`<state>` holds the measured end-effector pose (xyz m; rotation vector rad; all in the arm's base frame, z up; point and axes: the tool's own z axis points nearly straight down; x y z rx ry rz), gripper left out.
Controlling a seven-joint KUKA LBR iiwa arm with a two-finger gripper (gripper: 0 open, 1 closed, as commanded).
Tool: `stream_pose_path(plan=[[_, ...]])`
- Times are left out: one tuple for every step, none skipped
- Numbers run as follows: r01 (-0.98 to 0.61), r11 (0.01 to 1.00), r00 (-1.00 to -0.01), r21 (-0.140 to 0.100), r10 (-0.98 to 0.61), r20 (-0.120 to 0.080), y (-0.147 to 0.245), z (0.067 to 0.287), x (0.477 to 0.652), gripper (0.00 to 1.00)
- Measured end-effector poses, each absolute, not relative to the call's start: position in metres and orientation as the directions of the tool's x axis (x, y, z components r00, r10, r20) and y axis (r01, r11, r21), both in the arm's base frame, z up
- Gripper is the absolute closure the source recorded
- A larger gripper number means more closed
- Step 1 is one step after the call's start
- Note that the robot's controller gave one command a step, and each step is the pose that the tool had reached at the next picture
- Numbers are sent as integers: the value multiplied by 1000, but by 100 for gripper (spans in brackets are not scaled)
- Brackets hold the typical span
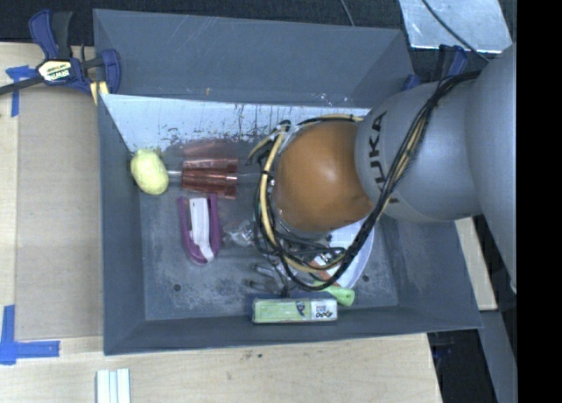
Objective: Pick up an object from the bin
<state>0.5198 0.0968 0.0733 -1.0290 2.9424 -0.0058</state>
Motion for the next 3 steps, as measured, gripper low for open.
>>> stream_pose_path(plan=[[-418, 908, -908, -7, -418, -26, 78, 77, 521, 100], [-418, 908, -908, -7, -418, -26, 78, 77, 521, 100], [-417, 909, -908, -7, -417, -26, 78, 99, 520, 100]])
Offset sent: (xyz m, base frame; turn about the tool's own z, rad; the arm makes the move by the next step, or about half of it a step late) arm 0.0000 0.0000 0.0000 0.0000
